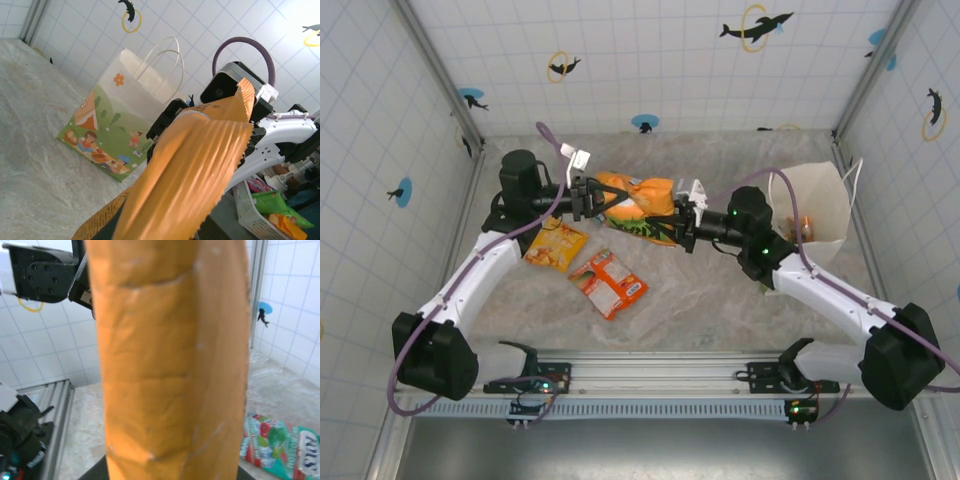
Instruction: Place the snacks into the paper bag
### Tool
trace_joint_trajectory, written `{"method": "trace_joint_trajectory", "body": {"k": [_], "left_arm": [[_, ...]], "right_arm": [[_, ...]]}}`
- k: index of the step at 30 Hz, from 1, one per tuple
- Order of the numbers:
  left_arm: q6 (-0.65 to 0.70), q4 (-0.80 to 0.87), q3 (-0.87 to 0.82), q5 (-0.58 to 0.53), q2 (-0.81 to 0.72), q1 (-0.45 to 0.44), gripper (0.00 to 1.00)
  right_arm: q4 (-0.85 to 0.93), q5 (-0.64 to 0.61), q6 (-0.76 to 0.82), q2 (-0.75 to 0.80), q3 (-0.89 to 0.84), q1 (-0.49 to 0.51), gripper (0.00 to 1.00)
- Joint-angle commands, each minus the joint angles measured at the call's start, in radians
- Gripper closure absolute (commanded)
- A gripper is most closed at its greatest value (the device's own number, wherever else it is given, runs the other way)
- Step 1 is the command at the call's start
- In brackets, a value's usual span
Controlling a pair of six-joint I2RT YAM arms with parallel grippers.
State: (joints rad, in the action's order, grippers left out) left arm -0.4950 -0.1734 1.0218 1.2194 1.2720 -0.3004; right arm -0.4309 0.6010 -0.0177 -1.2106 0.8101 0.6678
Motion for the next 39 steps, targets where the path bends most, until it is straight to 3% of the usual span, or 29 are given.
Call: {"method": "trace_joint_trajectory", "body": {"k": [1,4,8,10,11,12,13,14,17,18,24,39], "left_arm": [[0.026,-0.028,0.038,-0.009,0.010,-0.001,0.76],[0.027,-0.025,0.041,-0.021,0.011,0.001,0.64],[0.039,-0.013,0.039,-0.060,-0.005,-0.001,0.38],[0.053,0.004,0.038,-0.088,-0.017,0.000,0.33],[0.065,0.024,0.041,-0.109,-0.022,0.000,0.30],[0.074,0.040,0.040,-0.129,-0.028,0.000,0.28],[0.088,0.057,0.039,-0.154,-0.034,-0.001,0.27],[0.093,0.061,0.032,-0.179,-0.041,0.000,0.27],[0.051,0.003,0.003,-0.217,-0.041,-0.002,0.28],[0.045,-0.007,-0.003,-0.221,-0.036,-0.001,0.29],[0.053,-0.006,-0.001,-0.257,-0.001,-0.004,0.30],[0.118,0.068,0.049,-0.323,0.058,-0.016,0.30]], "right_arm": [[-0.068,-0.032,0.022,0.043,-0.024,-0.001,0.77],[-0.088,-0.055,0.021,0.061,-0.038,0.000,0.79],[-0.091,-0.095,0.021,0.082,-0.038,0.001,0.81],[-0.096,-0.142,0.016,0.105,-0.038,-0.007,0.82],[-0.224,-0.094,-0.099,0.145,-0.093,-0.093,0.82],[-0.454,-0.152,-0.299,0.197,-0.201,-0.172,0.85],[-0.581,-0.265,-0.444,0.257,-0.287,-0.254,1.00],[-0.541,-0.256,-0.413,0.302,-0.295,-0.279,1.00],[0.011,-0.259,-0.049,0.331,-0.071,-0.173,0.96],[0.072,-0.286,0.010,0.329,-0.043,-0.136,0.95],[0.000,-0.326,0.005,0.366,-0.090,-0.115,0.96],[0.110,-0.519,0.032,0.512,-0.043,-0.262,0.94]]}}
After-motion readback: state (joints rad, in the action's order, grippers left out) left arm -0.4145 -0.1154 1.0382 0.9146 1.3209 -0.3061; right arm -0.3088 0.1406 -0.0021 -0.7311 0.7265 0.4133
